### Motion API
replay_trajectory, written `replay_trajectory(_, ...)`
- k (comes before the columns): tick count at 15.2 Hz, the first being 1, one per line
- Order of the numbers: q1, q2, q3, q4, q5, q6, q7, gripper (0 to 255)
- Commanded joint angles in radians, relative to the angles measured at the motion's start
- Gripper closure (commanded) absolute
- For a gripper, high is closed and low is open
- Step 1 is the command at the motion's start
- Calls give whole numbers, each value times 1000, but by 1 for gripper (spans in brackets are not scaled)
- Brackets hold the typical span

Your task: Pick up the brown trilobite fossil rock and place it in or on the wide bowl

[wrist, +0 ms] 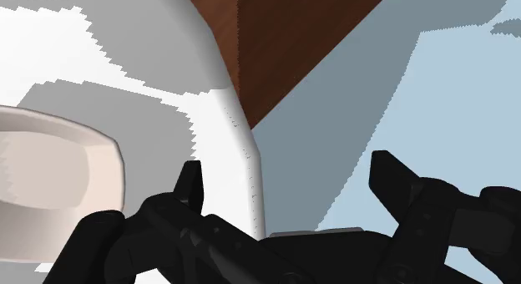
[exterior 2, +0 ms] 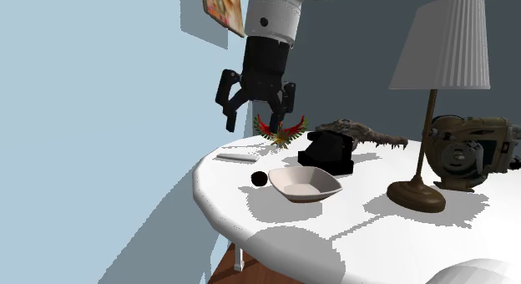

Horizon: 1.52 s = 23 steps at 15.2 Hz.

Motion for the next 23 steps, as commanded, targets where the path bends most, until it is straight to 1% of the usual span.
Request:
replay_trajectory(1,0,0,0,0,0,0,0,0)
replay_trajectory(7,22,225,-124,92,-18,48,-199,0)
replay_trajectory(12,42,438,-212,213,-1,62,-366,0)
replay_trajectory(18,46,720,-286,412,59,37,-565,0)
replay_trajectory(23,17,971,-307,628,124,-22,-712,0)
